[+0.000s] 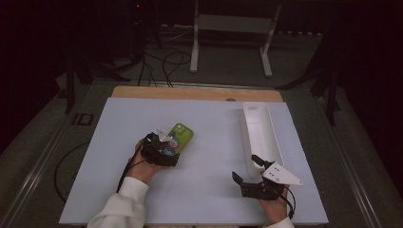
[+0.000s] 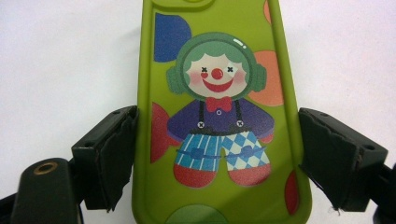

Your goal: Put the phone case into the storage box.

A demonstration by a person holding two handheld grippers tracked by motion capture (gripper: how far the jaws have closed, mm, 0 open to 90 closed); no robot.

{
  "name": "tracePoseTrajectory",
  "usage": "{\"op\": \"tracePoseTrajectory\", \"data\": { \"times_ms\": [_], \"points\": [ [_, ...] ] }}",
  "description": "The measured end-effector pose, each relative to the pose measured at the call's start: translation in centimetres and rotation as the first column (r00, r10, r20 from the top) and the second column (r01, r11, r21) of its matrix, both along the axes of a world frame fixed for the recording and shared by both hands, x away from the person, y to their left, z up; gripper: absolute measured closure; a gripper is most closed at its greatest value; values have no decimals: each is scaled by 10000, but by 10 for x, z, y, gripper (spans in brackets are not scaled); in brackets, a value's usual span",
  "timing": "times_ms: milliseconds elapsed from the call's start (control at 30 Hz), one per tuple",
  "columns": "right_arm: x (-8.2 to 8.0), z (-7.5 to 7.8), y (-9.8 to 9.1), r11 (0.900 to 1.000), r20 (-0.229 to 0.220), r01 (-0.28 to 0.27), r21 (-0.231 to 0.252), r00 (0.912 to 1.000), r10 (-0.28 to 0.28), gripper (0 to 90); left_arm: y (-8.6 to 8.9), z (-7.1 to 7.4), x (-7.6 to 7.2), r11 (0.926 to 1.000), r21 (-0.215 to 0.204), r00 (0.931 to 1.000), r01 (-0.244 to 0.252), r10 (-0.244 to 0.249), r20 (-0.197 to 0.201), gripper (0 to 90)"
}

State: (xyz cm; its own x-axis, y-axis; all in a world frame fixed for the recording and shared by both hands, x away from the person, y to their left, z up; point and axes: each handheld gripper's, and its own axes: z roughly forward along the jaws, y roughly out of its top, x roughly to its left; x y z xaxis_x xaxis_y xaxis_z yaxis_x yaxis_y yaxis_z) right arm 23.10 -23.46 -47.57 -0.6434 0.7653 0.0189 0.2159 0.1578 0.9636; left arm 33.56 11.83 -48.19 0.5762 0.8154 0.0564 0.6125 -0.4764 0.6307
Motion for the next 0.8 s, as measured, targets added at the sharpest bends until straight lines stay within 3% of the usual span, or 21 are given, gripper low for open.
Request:
{"op": "tracePoseTrajectory", "data": {
  "times_ms": [800],
  "points": [
    [1, -1, -2, 9999, -53, 116, 101, 9999, -116, 80, 4, 20, -10, 9999, -104, 9956, 88, -78, 932, 162]
  ]
}}
